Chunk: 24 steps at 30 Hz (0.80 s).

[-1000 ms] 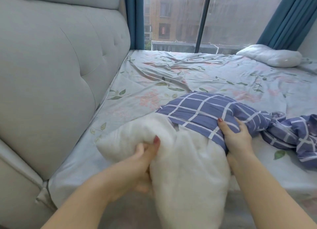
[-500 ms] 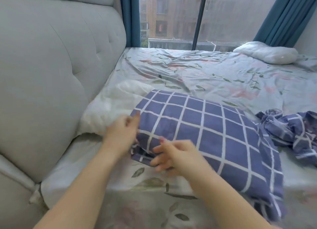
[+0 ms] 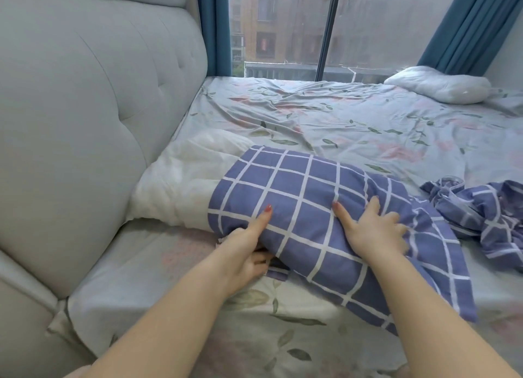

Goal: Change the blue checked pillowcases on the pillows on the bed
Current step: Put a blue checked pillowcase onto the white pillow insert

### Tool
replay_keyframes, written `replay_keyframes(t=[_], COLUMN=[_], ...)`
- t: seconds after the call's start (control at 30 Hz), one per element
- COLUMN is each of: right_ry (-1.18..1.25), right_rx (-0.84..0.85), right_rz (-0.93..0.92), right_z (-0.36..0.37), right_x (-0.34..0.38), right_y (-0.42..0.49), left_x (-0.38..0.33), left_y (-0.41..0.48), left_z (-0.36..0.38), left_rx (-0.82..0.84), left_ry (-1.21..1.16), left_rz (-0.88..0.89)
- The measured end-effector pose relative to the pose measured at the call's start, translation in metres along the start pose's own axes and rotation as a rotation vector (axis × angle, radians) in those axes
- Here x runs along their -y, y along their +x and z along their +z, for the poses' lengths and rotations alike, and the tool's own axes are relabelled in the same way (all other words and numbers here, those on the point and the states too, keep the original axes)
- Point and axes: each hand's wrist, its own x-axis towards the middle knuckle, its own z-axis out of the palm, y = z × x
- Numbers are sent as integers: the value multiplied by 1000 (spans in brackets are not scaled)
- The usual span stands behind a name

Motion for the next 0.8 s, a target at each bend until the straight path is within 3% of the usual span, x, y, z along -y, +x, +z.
replay_keyframes(t=[0.13, 0.37, 0.5, 0.63, 0.73, 0.8], right_ry=[67, 835, 1109, 1210, 1097, 993], right_rx=[-98, -258, -282, -111, 234, 398], right_rz=[-146, -509, -541, -340, -202, -205], right_z=[14, -25, -18, 18, 45, 44], right_x=[-1, 10, 33, 46, 46, 45], right_y=[3, -48, -113, -155, -156, -142], left_x=[0, -24, -53, -71, -65, -54], left_y=[14, 21, 3, 11, 32, 40], left_z=[18, 25, 21, 5, -25, -46], left_rx=[70, 235, 127, -155, -211, -437], left_ry=[-168, -316, -209, 139, 579, 797], left_rz=[59, 375, 513, 614, 581, 539])
